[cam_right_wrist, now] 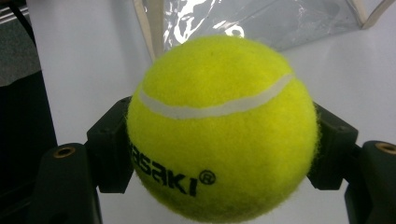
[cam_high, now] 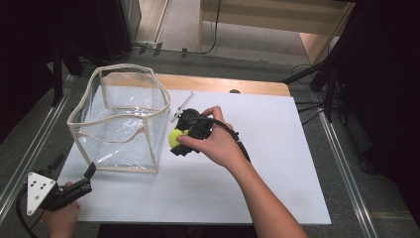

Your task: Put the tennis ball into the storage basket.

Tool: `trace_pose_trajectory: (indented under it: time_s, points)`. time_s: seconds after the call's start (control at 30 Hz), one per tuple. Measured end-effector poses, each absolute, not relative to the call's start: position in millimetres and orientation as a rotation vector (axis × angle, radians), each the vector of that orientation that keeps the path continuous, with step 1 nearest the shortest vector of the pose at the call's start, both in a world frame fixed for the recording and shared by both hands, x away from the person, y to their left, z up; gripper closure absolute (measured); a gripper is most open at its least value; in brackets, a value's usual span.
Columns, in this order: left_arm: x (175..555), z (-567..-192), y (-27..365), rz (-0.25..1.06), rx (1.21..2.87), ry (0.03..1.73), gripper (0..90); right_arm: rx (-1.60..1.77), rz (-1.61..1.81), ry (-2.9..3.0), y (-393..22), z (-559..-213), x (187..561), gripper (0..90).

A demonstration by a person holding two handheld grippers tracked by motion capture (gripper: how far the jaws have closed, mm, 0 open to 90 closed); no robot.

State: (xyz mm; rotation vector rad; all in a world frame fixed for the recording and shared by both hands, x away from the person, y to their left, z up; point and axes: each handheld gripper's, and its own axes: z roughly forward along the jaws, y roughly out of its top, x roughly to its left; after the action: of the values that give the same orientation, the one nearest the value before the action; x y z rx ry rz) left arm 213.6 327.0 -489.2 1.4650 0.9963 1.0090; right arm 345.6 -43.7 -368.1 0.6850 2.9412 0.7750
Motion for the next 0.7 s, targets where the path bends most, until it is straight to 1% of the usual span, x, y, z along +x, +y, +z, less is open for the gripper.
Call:
trace_pose_trajectory:
  time_s: [0.53, 0.7]
  points:
    - [214, -489, 327, 1.009, 1.466, 0.995, 6.9, 0.66, 0.773, 2.939, -40, -346, 351, 23.7]
    - [214, -489, 327, 1.009, 1.465, 0.995, 6.9, 0.641, 0.775, 2.939, -40, -335, 355, 23.7]
